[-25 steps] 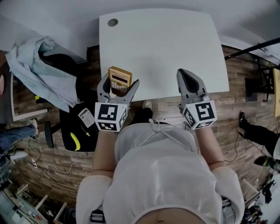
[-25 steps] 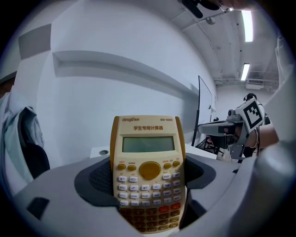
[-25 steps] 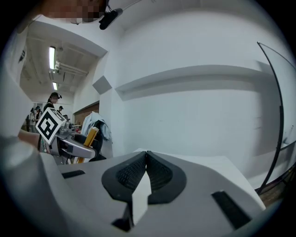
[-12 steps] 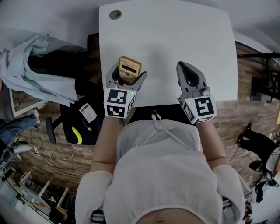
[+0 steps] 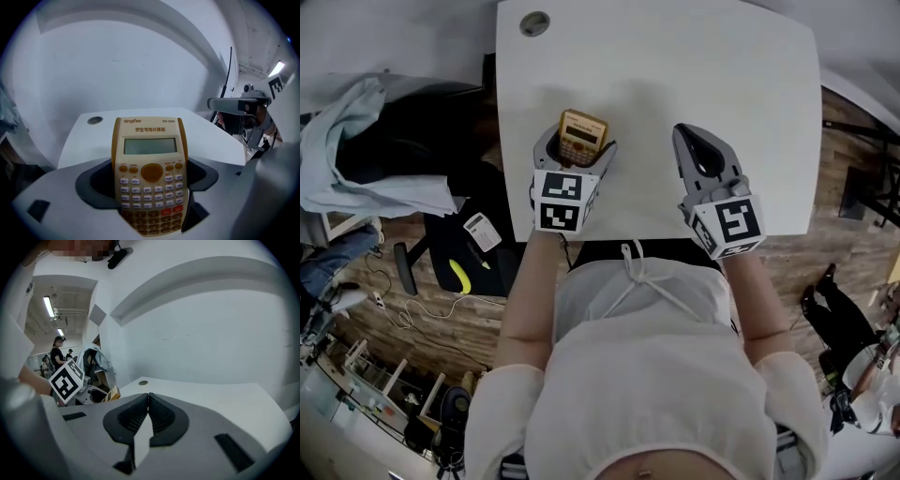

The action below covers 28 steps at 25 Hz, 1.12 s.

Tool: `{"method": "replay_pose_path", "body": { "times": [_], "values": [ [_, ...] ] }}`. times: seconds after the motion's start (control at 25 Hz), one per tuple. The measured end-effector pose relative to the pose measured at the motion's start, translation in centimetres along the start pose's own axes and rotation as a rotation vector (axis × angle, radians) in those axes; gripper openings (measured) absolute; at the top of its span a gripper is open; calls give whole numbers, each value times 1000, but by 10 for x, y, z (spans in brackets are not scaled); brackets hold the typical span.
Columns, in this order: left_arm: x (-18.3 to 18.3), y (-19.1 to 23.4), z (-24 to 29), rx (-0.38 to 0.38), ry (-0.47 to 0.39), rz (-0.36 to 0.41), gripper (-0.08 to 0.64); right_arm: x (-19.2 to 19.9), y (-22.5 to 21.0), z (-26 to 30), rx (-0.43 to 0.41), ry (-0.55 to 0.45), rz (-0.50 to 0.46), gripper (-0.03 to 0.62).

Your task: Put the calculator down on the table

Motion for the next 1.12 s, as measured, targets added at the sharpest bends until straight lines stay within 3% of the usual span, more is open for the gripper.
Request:
{"method": "replay_pose_path", "body": {
  "times": [0.24, 0.68, 1.12],
  "values": [
    [7, 0, 29, -8, 92, -13, 414, 13, -15, 21, -40, 48, 16, 6],
    [13, 0, 57, -99, 212, 4, 414, 25, -41, 33, -69, 80, 26, 6],
    [16, 3, 60, -120, 205, -22, 414, 32, -50, 36, -62, 99, 36, 6]
  ]
}}
Point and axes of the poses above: the fingertips, and each gripper's own axes: z forward along the fingers, y to its left, x out of its underside, the point moved 1 cm from there along -z, backward along the fingers, and after that the axes turned 4 degrees about y, right-handed, at the moved point
